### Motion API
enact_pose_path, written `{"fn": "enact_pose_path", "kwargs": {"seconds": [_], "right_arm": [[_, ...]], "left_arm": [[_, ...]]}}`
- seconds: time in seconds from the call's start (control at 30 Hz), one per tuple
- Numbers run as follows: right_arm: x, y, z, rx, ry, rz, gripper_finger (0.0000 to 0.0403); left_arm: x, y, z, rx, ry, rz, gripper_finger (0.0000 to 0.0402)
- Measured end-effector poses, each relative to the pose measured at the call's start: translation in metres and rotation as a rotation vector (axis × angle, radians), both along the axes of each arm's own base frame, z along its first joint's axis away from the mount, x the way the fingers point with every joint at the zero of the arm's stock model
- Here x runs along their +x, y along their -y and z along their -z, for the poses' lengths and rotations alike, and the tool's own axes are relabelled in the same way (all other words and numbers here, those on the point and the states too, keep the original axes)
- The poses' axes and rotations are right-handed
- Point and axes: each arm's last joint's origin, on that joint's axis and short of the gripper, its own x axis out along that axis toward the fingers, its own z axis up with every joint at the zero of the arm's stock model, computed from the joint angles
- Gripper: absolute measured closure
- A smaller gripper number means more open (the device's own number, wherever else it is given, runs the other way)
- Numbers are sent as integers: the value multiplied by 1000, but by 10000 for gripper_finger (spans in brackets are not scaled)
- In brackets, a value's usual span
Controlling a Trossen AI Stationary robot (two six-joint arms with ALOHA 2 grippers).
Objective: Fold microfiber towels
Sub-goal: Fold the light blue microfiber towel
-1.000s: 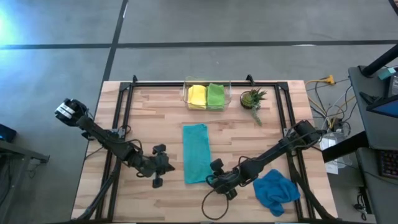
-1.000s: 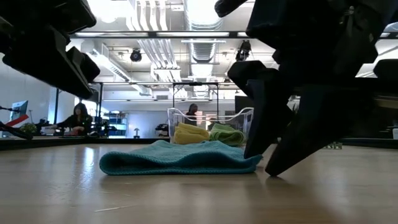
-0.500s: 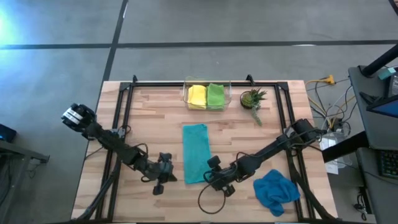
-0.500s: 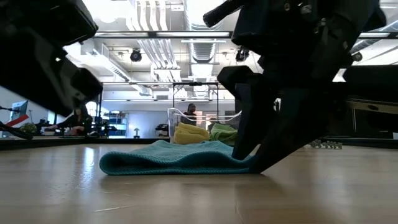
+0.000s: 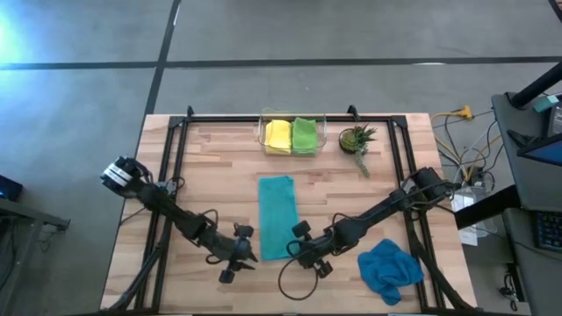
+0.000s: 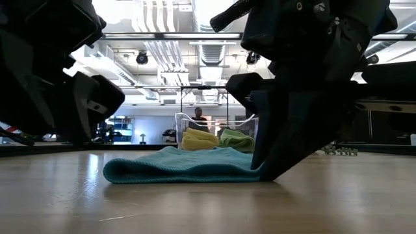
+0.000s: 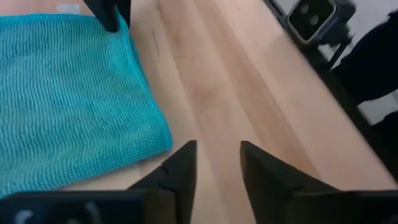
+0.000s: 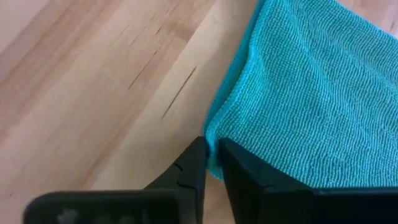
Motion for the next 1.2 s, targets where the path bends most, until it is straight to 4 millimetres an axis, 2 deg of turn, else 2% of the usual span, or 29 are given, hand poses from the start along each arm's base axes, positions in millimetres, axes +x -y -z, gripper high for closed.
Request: {"fn": "enact_pose_path", "kwargs": {"seconds": [0.17, 0.3, 0.5, 0.7, 0.9, 1.03, 1.2], "right_arm": [[0, 0, 0, 4, 0, 2, 389], [0, 0, 1, 5, 1, 3, 393], [1, 0, 1, 9, 2, 7, 394], [1, 0, 0, 33, 8, 37, 394], [4, -1, -1, 41, 18, 40, 394], [5, -1, -2, 43, 22, 41, 394], [5, -1, -2, 59, 17, 65, 394]], "left_arm": [[-1, -2, 3, 84, 13, 3, 251], [0, -4, 3, 164, 48, -5, 236], [2, -5, 1, 321, 122, 9, 233], [3, -4, 6, 404, 135, 72, 233], [19, 8, 11, 499, 172, 180, 233], [30, 14, 17, 574, 108, 218, 233], [32, 14, 15, 581, 70, 203, 233]]}}
